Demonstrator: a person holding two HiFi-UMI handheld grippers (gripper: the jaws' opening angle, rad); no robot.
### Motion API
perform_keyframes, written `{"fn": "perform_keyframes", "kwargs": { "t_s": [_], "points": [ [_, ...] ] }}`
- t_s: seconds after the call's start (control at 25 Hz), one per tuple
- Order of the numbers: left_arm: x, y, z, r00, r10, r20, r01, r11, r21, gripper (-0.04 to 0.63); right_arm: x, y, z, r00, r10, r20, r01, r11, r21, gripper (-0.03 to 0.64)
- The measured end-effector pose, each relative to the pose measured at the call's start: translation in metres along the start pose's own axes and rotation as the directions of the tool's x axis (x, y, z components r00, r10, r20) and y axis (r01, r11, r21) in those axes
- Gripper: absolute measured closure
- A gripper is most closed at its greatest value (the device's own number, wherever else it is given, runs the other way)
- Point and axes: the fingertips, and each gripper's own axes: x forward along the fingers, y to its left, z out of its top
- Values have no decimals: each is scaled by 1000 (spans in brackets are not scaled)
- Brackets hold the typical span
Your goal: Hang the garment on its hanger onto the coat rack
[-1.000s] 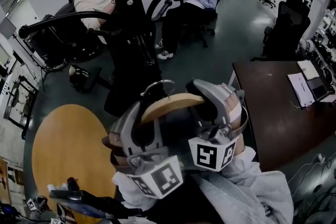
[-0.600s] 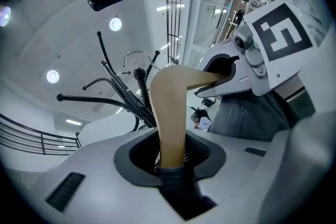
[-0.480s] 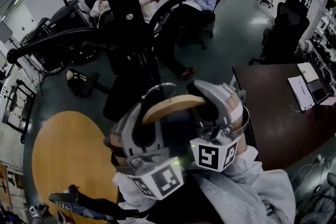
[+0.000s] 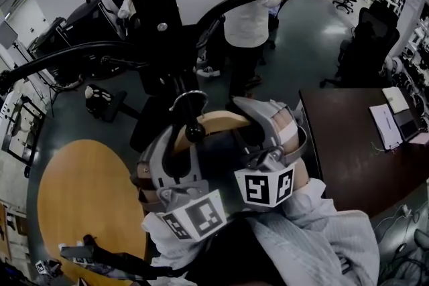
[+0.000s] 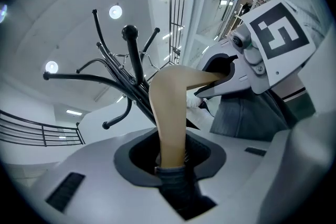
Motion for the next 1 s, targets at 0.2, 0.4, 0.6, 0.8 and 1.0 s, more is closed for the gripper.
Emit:
{"fn": "perform_keyframes", "kwargs": {
  "t_s": [0.2, 0.4, 0.6, 0.8, 1.0],
  "points": [
    [13, -3, -18, 999, -3, -54, 3, 1000, 3, 489, 15, 16, -8, 999, 45, 6, -45, 999, 4, 558],
    [22, -7, -33, 995, -11, -95, 12, 1000, 16, 489, 28, 31, -17, 996, 87, 0, -87, 996, 14, 549],
    [25, -5, -43, 995, 2, -101, -1, 1000, 19, 489, 35, 39, -17, 995, 100, 23, -101, 992, 70, 540],
    [25, -6, -43, 996, 36, -82, -34, 999, 25, 489, 33, 39, -17, 995, 85, 47, -89, 993, 80, 543],
    [26, -6, -48, 994, 59, -89, -52, 996, 77, 489, 31, 40, -17, 996, 70, 55, -74, 994, 81, 548]
  ]
}}
